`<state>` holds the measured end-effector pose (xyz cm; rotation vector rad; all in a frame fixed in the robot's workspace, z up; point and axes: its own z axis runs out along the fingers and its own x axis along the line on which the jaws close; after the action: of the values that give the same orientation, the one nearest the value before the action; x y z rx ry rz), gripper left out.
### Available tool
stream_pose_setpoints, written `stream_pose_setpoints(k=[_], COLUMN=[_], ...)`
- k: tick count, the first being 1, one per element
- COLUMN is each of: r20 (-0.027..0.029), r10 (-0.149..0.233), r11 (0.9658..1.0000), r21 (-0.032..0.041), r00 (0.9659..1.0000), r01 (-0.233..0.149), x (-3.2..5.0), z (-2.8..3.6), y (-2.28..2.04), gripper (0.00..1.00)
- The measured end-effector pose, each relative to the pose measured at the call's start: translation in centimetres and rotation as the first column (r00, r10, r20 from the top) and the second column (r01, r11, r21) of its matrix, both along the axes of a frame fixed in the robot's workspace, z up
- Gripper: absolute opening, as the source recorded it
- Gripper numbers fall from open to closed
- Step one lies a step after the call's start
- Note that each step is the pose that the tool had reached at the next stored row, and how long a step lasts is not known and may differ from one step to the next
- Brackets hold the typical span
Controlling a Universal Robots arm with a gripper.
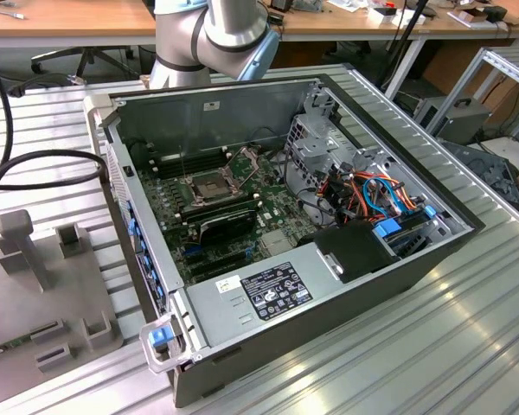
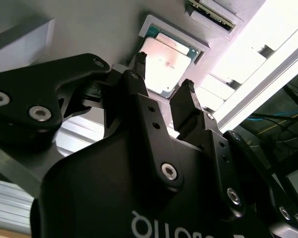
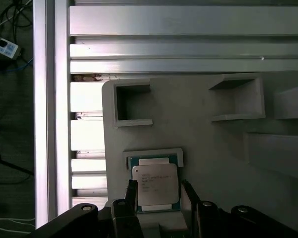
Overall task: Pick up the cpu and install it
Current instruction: 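Pick up the cpu and move it towards the insertion slot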
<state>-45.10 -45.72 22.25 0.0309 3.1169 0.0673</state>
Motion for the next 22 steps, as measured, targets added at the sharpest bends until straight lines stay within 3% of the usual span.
stream_pose_setpoints(k=[18, 22], r20=[0.0000, 0.0000], r10=[0.015, 0.015], r11=[0.9999, 0.9999], r21=[0.0000, 0.0000], r00=[0.9999, 0.9999], r01=[-0.015, -0.015], x=[-0.11, -0.11], z=[-0.42, -0.42], y=[0.00, 0.00], gripper=[0.48, 0.61])
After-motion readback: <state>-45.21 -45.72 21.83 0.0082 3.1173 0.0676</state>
